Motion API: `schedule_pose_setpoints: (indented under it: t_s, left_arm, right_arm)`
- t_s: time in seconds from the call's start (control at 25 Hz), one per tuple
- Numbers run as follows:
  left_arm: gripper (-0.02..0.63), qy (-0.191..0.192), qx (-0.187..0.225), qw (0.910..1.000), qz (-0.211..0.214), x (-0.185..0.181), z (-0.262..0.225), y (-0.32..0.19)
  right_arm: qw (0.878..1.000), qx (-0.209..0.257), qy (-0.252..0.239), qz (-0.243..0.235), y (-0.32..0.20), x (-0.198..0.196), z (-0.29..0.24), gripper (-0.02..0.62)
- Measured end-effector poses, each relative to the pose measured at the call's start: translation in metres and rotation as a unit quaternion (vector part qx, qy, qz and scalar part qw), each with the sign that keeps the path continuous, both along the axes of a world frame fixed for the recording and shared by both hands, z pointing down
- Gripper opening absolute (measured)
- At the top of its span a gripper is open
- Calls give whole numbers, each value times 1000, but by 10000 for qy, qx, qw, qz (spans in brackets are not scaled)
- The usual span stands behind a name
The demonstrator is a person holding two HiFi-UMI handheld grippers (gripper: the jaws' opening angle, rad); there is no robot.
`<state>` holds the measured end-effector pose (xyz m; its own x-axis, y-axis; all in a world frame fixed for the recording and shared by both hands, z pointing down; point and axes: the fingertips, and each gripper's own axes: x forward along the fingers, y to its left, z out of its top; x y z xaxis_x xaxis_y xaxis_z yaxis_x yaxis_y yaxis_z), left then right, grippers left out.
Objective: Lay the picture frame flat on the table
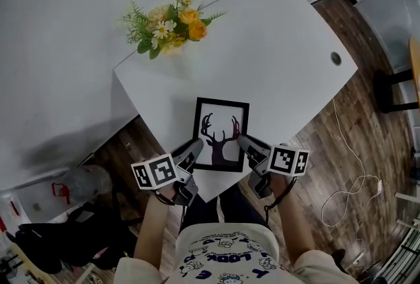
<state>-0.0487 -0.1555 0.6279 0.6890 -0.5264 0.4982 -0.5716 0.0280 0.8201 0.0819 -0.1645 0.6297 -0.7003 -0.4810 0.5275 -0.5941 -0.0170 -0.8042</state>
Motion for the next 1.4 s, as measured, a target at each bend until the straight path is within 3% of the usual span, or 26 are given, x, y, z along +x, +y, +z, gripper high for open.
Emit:
schedule_pose_setpoints:
  t_s: [0.52, 0.84, 1.08, 1.32, 1.4]
  left_arm:
    - [107, -755, -298, 9966, 123, -3, 45, 6]
    - [126, -1556, -375, 9865, 341, -9, 65, 10]
    - [118, -2418, -193, 9665, 842, -9, 70, 12]
    - [109, -2431, -249, 9658, 869, -11, 70, 14]
    - [106, -2491, -158, 9645, 860, -13, 66, 13]
  right_arm:
    - [9979, -445, 463, 3, 9, -2, 50, 101]
    - [9949, -694, 722, 109, 13, -3, 67, 103]
    - [9908, -532, 1245, -71, 12, -5, 70, 104]
    - [9809, -325, 1904, -237, 11, -4, 69, 119]
    - [9744, -80, 2224, -331, 9, -2, 66, 170]
